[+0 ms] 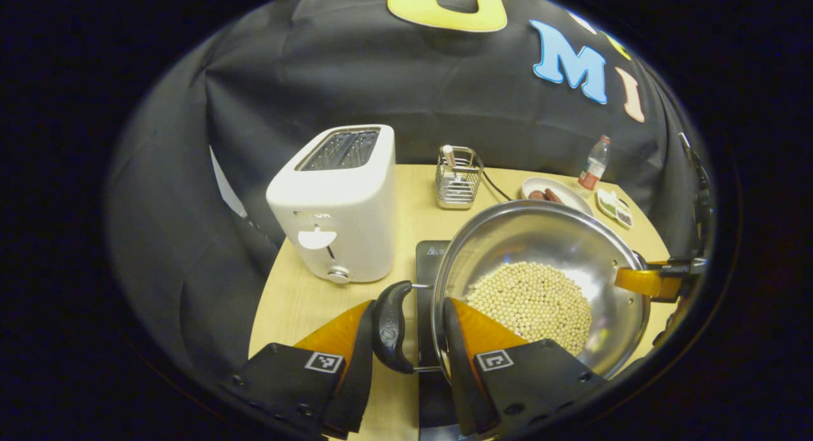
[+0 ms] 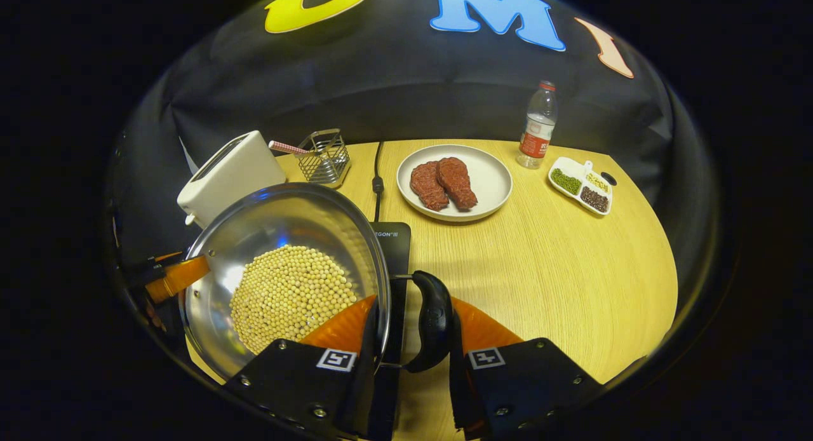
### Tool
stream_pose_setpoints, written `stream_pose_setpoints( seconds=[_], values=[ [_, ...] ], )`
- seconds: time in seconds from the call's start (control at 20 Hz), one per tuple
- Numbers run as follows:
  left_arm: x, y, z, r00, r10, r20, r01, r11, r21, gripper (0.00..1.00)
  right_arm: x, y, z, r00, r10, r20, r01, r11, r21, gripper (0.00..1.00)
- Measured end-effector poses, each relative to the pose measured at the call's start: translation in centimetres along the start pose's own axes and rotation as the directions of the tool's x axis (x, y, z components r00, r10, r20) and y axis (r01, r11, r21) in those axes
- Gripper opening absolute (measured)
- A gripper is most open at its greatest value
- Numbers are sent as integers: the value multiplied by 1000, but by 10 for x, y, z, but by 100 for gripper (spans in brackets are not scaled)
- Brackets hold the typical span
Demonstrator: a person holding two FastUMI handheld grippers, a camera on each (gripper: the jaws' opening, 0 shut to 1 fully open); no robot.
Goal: First push the handle of the pot to place it horizontally, then grasp the pot with both hands and set it on the induction cooktop.
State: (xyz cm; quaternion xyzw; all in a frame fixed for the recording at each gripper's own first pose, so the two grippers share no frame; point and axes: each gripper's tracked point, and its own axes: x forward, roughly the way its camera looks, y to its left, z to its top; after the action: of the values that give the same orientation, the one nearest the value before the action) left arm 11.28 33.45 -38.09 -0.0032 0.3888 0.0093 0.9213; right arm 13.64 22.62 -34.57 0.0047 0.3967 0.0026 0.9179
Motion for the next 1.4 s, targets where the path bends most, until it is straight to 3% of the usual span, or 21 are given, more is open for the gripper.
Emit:
stream_pose_setpoints(
  seconds=[0.05, 0.15, 0.2, 0.35, 0.45, 0.5, 0.6, 0.7, 0.95, 1.3, 1.4],
  values=[
    [0, 1, -2, 1000, 1, 3, -1, 1000, -2, 58, 1, 0, 0, 1000, 5, 5, -5, 1000, 3, 49],
    [0, 1, -2, 1000, 4, 9, -4, 1000, 2, 67, 2, -1, 0, 1000, 6, 7, -6, 1000, 4, 49],
    [-1, 1, -1, 1000, 5, 14, -5, 1000, -1, 63, 1, -1, 1, 1000, 7, 9, -7, 1000, 0, 46],
    [-3, 3, 8, 999, 29, 41, -27, 999, -38, 67, -1, 3, 3, 999, 47, 9, -47, 999, -19, 58],
    [-16, 7, 21, 995, 56, 83, -53, 998, -42, 89, -11, 0, 13, 996, 66, 52, -63, 997, -51, 66],
    [-24, 7, 27, 992, 72, 103, -69, 997, -40, 94, -16, 0, 19, 994, 82, 78, -77, 995, -71, 78],
    [-47, 1, 41, 982, 102, 157, -97, 995, -34, 93, -33, -4, 28, 986, 107, 125, -95, 991, -98, 90],
    [-68, -19, 55, 972, 107, 208, -102, 994, -38, 94, -51, -10, 35, 977, 135, 168, -120, 988, -94, 90],
    [-139, -100, 93, 925, 107, 365, -99, 994, -41, 95, -117, -66, 68, 941, 152, 302, -127, 987, -99, 90],
    [-218, -270, 145, 847, 43, 531, -30, 999, -34, 99, -223, -174, 117, 857, 120, 501, -90, 992, -84, 90],
    [-242, -309, 159, 824, 27, 565, -19, 1000, -20, 94, -251, -202, 129, 830, 111, 546, -68, 993, -98, 90]
  ],
)
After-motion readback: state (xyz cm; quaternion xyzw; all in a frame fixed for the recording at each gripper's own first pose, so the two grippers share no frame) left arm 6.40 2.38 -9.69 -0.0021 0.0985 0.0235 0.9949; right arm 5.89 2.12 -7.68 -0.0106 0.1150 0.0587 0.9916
